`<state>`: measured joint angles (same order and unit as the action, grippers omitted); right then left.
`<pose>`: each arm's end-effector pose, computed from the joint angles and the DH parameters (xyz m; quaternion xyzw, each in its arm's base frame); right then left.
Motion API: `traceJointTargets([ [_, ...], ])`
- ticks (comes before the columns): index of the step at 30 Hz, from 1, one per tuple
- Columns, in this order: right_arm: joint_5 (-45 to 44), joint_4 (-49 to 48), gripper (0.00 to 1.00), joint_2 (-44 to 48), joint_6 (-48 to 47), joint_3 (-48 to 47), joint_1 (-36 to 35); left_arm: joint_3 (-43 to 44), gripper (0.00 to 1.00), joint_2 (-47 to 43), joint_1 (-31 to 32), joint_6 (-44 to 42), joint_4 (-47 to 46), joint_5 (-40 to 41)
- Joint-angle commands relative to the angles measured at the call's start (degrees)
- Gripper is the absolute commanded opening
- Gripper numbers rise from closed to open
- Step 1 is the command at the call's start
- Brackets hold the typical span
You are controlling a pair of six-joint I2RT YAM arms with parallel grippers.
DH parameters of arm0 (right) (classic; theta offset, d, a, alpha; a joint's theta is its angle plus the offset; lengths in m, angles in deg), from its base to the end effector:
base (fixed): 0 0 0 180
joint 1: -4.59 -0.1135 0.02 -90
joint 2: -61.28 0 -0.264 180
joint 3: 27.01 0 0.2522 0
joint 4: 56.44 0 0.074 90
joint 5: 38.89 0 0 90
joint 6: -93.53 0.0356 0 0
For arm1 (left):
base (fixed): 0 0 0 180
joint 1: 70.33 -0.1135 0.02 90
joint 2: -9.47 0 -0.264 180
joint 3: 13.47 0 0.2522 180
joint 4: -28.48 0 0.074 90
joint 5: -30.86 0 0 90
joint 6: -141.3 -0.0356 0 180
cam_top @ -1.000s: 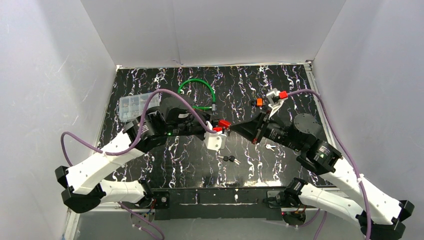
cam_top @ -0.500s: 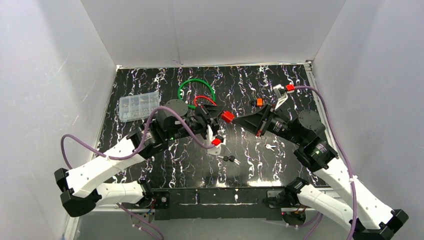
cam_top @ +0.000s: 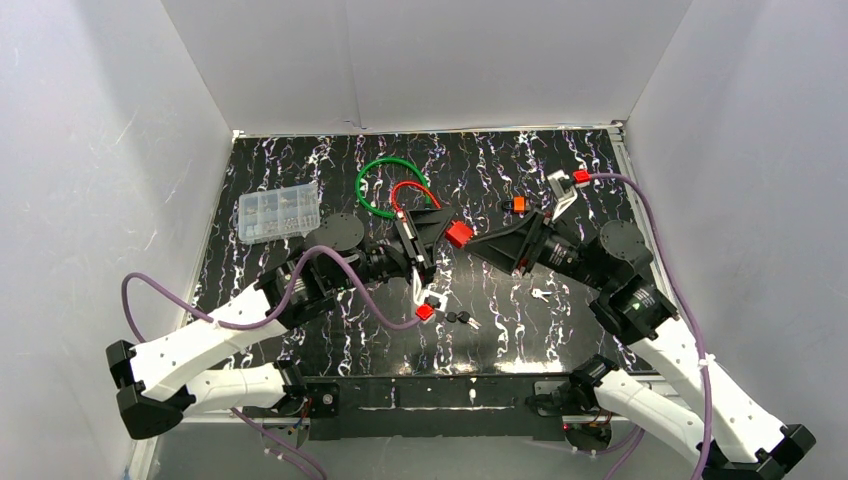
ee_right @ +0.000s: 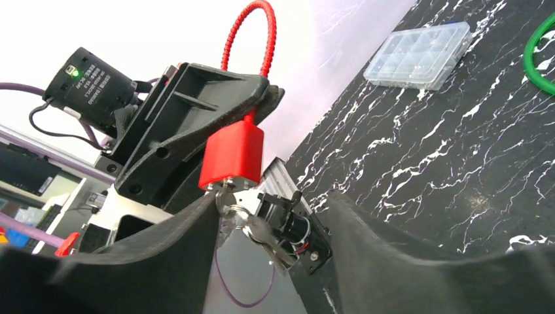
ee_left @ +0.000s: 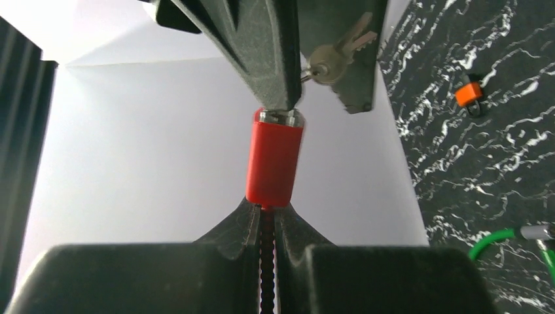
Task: Unlock with the key
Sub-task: Unlock the lock.
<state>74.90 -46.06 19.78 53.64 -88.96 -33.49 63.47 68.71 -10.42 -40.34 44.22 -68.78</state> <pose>0.1199 0.1122 0.3952 -0.0912 0.6416 0.6170 0.4465 0.1123 -0.2057 0.4208 0.6861 0.1116 0.1397 0.7052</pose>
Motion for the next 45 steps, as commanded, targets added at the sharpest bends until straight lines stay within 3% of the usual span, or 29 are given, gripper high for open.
traceJointTargets([
  [1, 0.9, 2.3, 0.72, 2.0, -1.6, -0.9, 0.0, -1.0, 0.00, -1.7, 1.2, -2.8, -7.9, -3.5],
  [6, 4.1, 1.2, 0.77, 3.0, 0.0, -1.1, 2.0, -2.1, 0.00, -2.2, 1.2, -4.6, -8.4, -4.1],
  [17, 16.2, -18.4, 0.81, 2.3, 13.8, 4.6, 9.0, -4.8, 0.00, -3.4, 1.2, -9.0, -8.7, -4.7],
  [22, 17.4, -18.2, 0.83, -0.2, 14.3, 3.6, 9.1, -6.3, 0.00, -3.7, 1.2, -10.9, -9.4, -5.5],
  [25, 18.9, -20.1, 0.76, -2.3, 15.6, 3.5, 9.1, -7.0, 0.00, -3.6, 1.2, -12.1, -10.1, -5.7],
  [32, 22.4, -23.3, 0.45, -5.9, 18.6, 3.6, 9.0, -8.0, 0.00, -3.1, 1.2, -14.1, -11.6, -5.5],
  [41, 25.4, -24.9, 0.44, -7.9, 20.3, 3.0, 9.1, -9.4, 0.00, -2.3, 1.2, -18.5, -12.6, -6.6],
  [45, 27.4, -22.7, 0.38, -8.6, 20.1, 2.3, 9.1, -10.1, 0.00, -1.8, 1.1, -20.8, -13.0, -6.4],
])
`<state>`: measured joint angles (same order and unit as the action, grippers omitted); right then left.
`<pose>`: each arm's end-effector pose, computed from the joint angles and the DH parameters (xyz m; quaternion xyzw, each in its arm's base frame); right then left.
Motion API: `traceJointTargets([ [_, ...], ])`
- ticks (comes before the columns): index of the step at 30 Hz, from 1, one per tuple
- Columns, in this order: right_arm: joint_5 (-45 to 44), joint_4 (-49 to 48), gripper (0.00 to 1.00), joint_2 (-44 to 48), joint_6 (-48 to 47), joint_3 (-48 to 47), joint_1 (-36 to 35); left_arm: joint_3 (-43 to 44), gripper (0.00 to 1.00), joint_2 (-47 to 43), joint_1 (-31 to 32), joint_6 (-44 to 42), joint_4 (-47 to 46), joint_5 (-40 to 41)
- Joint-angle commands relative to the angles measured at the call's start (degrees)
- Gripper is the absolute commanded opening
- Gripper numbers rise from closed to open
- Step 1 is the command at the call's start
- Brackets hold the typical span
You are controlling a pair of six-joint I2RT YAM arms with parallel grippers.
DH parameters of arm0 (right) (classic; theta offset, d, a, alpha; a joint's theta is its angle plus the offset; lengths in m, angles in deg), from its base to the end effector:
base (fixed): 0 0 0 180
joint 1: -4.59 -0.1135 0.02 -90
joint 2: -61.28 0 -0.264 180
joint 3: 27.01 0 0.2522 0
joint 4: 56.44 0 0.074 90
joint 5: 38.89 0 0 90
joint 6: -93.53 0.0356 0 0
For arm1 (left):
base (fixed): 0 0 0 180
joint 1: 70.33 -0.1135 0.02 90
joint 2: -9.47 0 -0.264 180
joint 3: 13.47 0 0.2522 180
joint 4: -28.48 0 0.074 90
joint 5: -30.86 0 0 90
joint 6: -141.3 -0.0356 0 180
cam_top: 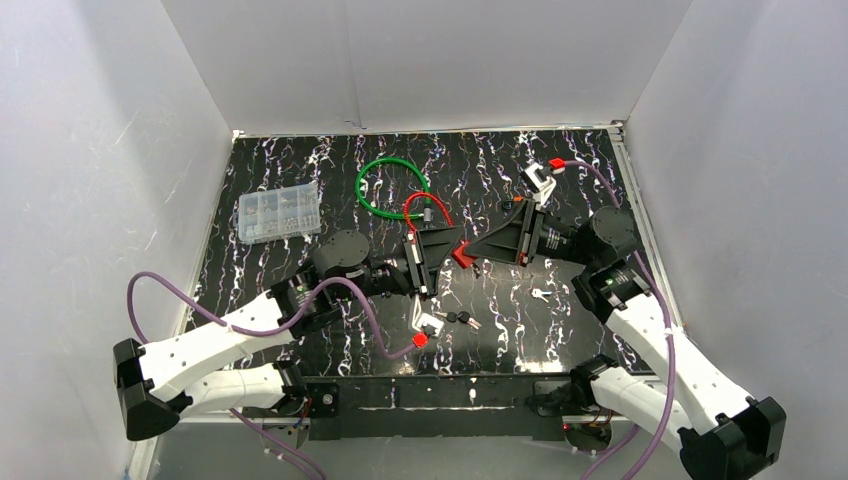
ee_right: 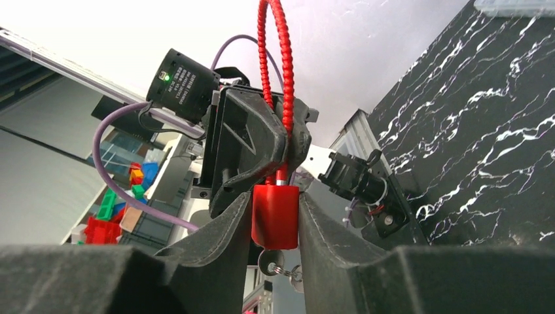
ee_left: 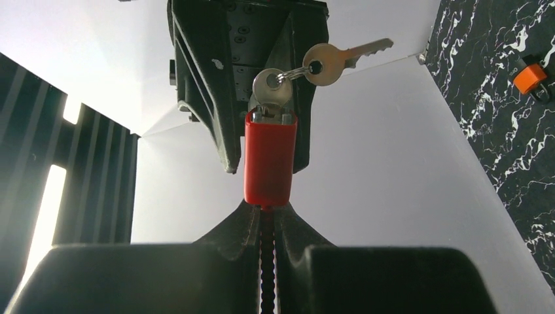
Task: Unlock with the key
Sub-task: Unlock the lock.
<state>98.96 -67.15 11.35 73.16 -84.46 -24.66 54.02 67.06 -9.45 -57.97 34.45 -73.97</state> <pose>0.1556 0.1174 0.3792 -0.1235 0.6163 0.7172 0.3010 0.1065 -0.2098 0.3872 0.6823 -0.0359 0.2167 0.6972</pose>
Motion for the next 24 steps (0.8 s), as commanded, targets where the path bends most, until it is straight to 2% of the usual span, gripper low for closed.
traceJointTargets([
  [1, 3.7, -1.2, 0.38, -0.4, 0.6, -2.2, 0.2, -0.8, 0.00, 0.0, 0.1, -3.6, -3.2, -1.1],
  [3, 4.5, -0.7, 0.36, -0.8, 0.5, -2.6, 0.2, -1.2, 0.00, 0.1, 0.0, -4.1, -3.4, -0.9],
  [4, 4.7, -0.2, 0.31, -1.1, 0.4, -2.8, 0.2, -1.4, 0.00, 0.2, 0.0, -4.4, -3.6, -1.0],
  [7, 4.5, 2.2, 0.06, -1.4, -0.8, -3.7, 0.2, -1.9, 0.00, 0.5, 0.0, -4.9, -4.4, -0.6],
  [8, 4.3, 3.4, 0.02, -1.3, -1.4, -4.0, 0.2, -1.7, 0.11, 0.7, 0.0, -4.9, -4.4, -0.2],
  [9, 4.1, 4.9, 0.01, -1.1, -2.3, -4.3, 0.2, -1.6, 0.33, 0.8, 0.0, -4.7, -4.2, 0.3],
  [11, 3.3, 9.4, 0.01, -0.4, -5.2, -5.4, 0.7, -1.4, 0.83, 0.7, 0.0, -3.0, -4.4, 1.2],
  [12, 2.8, 12.6, 0.01, -0.2, -7.5, -6.6, 1.1, -1.4, 0.96, 0.2, 0.0, -2.1, -3.9, 1.7],
  [16, 0.1, 27.1, 0.01, -0.2, -18.4, -12.8, 2.4, -1.8, 0.98, -5.7, 0.0, 2.4, 5.7, 2.9],
  [22, -3.8, 39.9, 0.01, -1.7, -31.2, -20.1, 2.7, 4.1, 0.98, -16.2, 0.0, 12.8, 39.7, -1.5],
  [24, -4.5, 42.5, 0.01, -2.3, -34.1, -21.3, 2.6, 8.6, 0.98, -15.7, 0.1, 20.5, 45.2, -3.1],
])
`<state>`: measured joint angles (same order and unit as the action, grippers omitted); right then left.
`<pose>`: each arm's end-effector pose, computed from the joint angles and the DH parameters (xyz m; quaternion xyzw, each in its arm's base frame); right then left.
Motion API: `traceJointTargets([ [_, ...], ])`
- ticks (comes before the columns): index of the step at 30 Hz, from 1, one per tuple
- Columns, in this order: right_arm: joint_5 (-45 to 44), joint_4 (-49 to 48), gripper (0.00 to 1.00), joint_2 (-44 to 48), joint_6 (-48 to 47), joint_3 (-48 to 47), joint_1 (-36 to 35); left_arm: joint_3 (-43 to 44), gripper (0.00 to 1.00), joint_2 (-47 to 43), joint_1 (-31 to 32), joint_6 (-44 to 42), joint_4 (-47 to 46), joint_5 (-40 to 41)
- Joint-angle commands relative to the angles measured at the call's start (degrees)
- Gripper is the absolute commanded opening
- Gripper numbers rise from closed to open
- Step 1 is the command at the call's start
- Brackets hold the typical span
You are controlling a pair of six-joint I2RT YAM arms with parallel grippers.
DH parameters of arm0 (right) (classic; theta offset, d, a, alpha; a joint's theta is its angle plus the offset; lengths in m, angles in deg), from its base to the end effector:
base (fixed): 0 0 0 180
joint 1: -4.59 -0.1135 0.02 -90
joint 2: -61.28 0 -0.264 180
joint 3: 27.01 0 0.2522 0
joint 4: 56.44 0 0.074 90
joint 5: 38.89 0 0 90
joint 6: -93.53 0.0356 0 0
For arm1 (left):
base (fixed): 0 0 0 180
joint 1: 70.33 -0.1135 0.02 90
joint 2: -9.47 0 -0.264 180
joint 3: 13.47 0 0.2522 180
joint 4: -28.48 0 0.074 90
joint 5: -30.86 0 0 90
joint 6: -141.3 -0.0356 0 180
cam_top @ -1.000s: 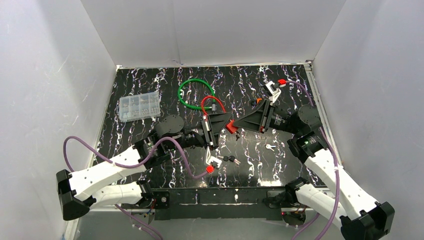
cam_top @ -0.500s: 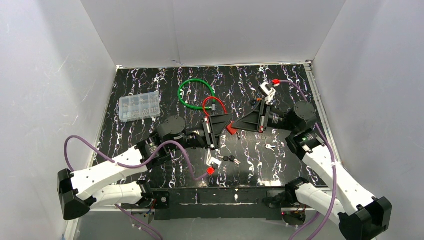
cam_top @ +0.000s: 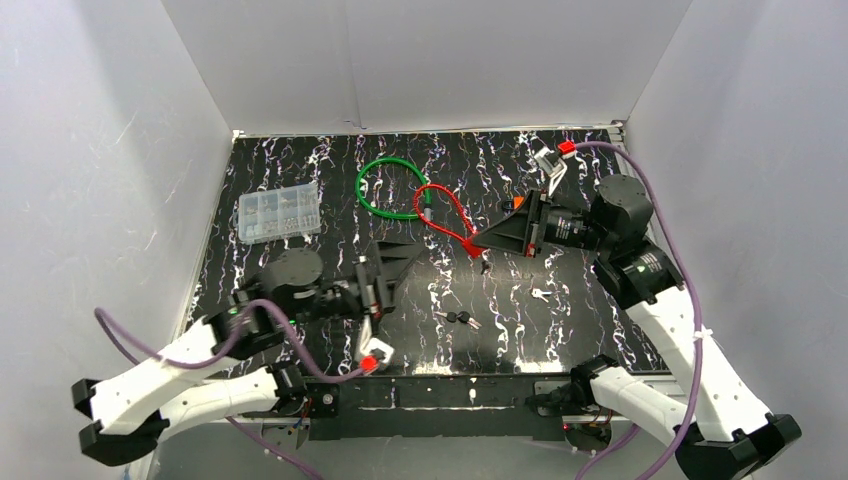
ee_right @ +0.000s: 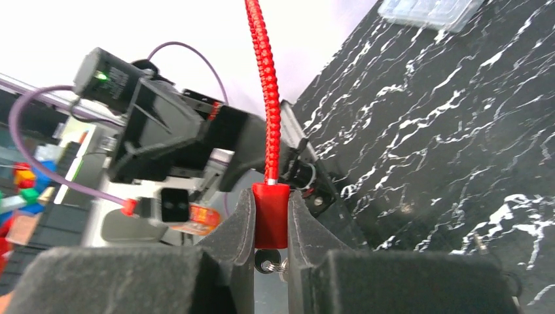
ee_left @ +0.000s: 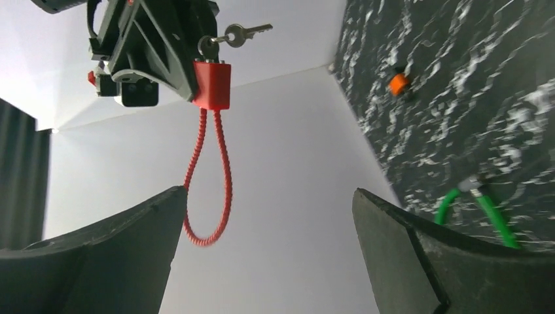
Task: Unlock with the key
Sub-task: Unlock the lock.
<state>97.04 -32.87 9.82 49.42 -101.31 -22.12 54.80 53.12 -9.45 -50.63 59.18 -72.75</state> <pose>0.1553 0.1068 0.4166 -0.1611 0.6917 0.6067 0.3570 0.0736 -0.1493 0.3893 0.7419 0.0320 0.1503 0.6526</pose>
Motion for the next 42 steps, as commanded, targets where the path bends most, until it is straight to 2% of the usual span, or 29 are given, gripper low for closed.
traceJointTargets([
  [1, -2.7, 9.0, 0.01, -1.0, -11.6, -4.7, 0.0, 10.4, 0.98, -0.4, 0.1, 17.9, 21.0, -4.6],
  [3, -3.3, 10.5, 0.01, -1.6, -13.6, -5.2, -0.5, 18.2, 0.98, 4.2, 0.1, 26.0, 20.5, -2.9],
  [5, -5.1, 13.1, 0.01, -2.5, -16.0, -6.3, -2.9, 25.8, 0.98, 9.6, 0.1, 30.5, 21.1, -0.9],
  [7, -8.0, 15.4, 0.01, -3.5, -17.9, -7.5, -5.9, 31.9, 0.98, 13.2, 0.1, 29.7, 22.9, -1.1],
  [9, -10.7, 17.3, 0.01, -4.3, -19.5, -8.3, -9.2, 34.2, 0.97, 15.5, 0.1, 27.0, 24.3, -2.3],
  [15, -13.8, 17.6, 0.01, -4.2, -19.5, -8.3, -13.6, 34.8, 0.78, 19.1, 0.1, 17.5, 34.3, -3.4],
  [19, -14.8, 18.9, 0.01, -4.3, -19.8, -9.7, -14.9, 37.2, 0.74, 22.0, 0.1, 16.4, 41.1, -2.5],
  [22, -15.2, 19.0, 0.01, -4.6, -19.7, -10.6, -15.7, 36.8, 0.68, 22.5, 0.1, 15.9, 39.1, -2.4],
  [27, -15.7, 18.6, 0.01, -5.1, -19.3, -10.9, -17.5, 32.8, 0.49, 21.8, 0.1, 11.4, 33.4, -1.4],
  [42, -16.0, 17.1, 0.01, -7.3, -18.3, -12.3, -20.7, 29.5, 0.47, 22.6, 0.1, 10.9, 32.7, -0.2],
])
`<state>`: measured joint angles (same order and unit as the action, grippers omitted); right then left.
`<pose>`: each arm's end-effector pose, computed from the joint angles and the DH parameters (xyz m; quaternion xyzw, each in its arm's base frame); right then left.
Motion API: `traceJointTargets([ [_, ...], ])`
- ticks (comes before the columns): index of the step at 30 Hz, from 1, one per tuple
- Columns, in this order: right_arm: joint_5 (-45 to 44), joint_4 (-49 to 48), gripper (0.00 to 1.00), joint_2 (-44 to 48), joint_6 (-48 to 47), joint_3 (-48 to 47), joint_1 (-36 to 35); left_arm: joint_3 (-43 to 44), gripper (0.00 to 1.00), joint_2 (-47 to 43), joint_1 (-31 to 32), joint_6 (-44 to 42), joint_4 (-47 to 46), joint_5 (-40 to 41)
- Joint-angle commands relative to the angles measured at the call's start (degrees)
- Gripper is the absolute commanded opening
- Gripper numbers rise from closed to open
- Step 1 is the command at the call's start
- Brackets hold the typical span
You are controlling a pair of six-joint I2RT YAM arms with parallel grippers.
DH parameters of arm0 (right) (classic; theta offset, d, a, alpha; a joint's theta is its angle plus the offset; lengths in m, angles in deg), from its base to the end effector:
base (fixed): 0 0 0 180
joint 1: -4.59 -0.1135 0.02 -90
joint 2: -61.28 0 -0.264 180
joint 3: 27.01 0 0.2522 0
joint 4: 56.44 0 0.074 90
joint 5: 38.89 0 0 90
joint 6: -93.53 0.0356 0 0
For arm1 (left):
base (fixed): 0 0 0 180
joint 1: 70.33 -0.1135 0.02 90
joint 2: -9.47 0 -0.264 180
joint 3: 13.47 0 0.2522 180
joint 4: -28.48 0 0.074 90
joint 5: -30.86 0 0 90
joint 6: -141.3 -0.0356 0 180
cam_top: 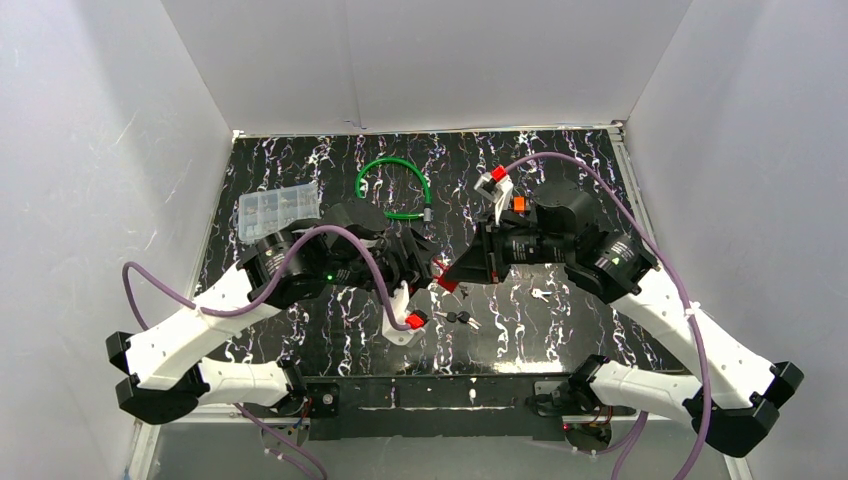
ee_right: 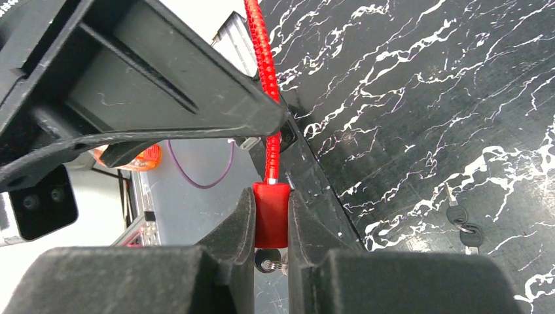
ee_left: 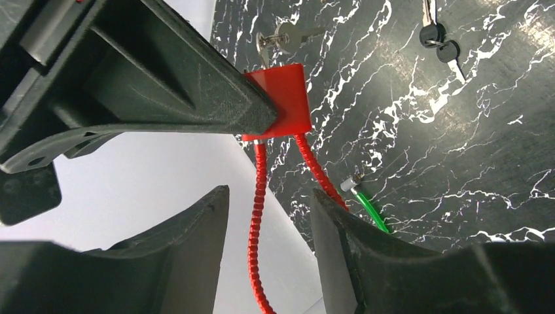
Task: Unlock with the key
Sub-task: Unlock the lock.
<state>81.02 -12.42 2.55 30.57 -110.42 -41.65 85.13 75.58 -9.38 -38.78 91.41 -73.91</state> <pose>0.1332 0.1647 0.4097 -0.2786 0.7523 0.5024 0.3227 0.0985 -0.1961 0.4354 0.8493 0.1535 0.0159 0.5048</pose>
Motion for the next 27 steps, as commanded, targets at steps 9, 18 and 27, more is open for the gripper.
traceJointTargets([
  [9, -0.6, -5.5, 0.01, -0.3, 1.8, -2.2, -3.3, -2.3, 0.23, 1.3, 0.0, -3.1, -2.2, 3.6],
  [18, -2.1, -5.4, 0.01, 1.1, 1.7, 0.3, -3.3, -1.1, 0.00, 1.0, 0.1, -0.9, -2.6, 5.2],
  [27, -4.3, -4.3, 0.01, 8.9, 3.0, 8.9, -3.4, -2.4, 0.00, 1.0, -2.0, 2.4, -3.9, 9.9],
])
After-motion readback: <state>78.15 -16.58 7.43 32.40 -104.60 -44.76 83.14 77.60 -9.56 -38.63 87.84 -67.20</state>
